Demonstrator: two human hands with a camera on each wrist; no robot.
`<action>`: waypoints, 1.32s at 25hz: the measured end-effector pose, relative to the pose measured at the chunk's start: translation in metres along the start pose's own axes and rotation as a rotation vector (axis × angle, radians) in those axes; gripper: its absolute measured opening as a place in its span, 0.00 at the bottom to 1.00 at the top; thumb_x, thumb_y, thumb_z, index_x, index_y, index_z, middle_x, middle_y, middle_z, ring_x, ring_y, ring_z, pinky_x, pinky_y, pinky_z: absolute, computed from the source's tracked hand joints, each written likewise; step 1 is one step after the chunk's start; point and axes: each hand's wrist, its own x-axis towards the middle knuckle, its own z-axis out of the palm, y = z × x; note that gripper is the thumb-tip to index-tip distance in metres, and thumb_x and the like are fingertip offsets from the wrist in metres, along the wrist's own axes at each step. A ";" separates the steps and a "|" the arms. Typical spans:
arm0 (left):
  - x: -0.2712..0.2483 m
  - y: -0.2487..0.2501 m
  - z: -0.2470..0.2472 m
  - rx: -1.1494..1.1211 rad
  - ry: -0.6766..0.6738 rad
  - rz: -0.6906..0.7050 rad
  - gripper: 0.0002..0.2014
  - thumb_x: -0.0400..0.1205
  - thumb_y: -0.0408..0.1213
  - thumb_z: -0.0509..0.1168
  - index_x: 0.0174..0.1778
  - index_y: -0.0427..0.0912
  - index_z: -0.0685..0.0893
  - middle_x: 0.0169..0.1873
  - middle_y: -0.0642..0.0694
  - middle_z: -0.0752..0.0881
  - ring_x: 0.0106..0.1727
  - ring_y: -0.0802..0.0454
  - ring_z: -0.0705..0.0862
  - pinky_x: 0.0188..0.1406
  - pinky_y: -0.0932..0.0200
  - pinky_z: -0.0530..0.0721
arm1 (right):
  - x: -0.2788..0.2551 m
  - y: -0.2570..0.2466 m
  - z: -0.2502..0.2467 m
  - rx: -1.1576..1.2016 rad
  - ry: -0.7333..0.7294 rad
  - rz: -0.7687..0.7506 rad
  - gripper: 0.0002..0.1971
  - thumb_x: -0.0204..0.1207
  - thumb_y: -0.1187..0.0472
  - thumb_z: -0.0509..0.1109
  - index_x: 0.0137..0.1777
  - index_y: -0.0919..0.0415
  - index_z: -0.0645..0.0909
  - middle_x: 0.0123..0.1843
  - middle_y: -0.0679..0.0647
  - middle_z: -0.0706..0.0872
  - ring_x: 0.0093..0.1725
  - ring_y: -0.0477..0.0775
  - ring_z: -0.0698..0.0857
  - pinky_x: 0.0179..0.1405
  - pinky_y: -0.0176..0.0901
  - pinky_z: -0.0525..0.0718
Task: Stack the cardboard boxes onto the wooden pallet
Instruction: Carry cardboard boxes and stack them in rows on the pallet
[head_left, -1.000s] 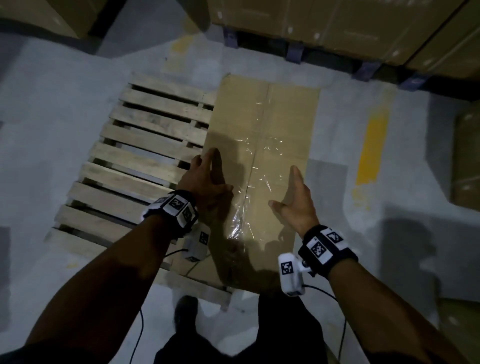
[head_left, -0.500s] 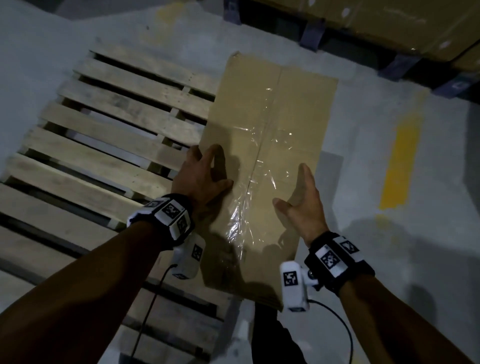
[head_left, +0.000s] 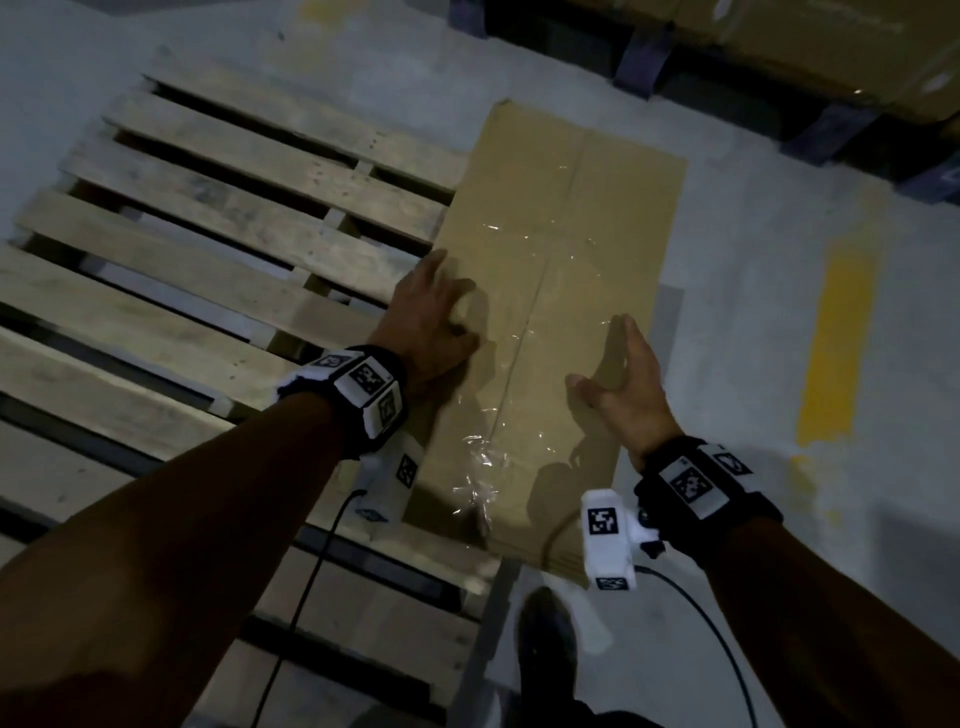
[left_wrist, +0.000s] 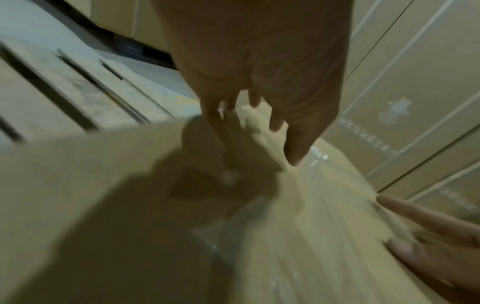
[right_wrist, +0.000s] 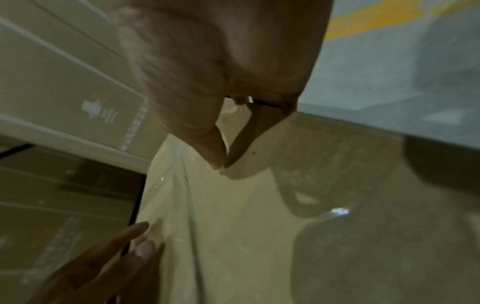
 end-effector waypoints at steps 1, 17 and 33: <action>0.000 -0.003 0.004 0.053 -0.038 0.015 0.37 0.78 0.50 0.74 0.82 0.47 0.67 0.86 0.38 0.49 0.86 0.34 0.50 0.83 0.39 0.56 | 0.000 0.003 0.004 -0.042 -0.029 0.003 0.44 0.80 0.59 0.75 0.88 0.43 0.51 0.90 0.49 0.46 0.87 0.49 0.51 0.75 0.35 0.52; -0.142 -0.045 0.027 0.506 -0.270 0.325 0.48 0.78 0.60 0.69 0.88 0.48 0.50 0.88 0.41 0.46 0.87 0.38 0.46 0.85 0.42 0.48 | -0.143 0.065 0.058 -0.076 -0.005 0.058 0.44 0.82 0.50 0.73 0.89 0.46 0.48 0.88 0.53 0.56 0.85 0.58 0.60 0.74 0.39 0.59; -0.124 -0.046 0.048 0.498 -0.123 0.364 0.39 0.83 0.39 0.69 0.86 0.42 0.56 0.86 0.38 0.53 0.86 0.36 0.52 0.84 0.41 0.56 | -0.121 0.065 0.053 -0.074 -0.013 0.018 0.45 0.82 0.49 0.71 0.89 0.48 0.44 0.90 0.52 0.52 0.87 0.57 0.55 0.80 0.46 0.58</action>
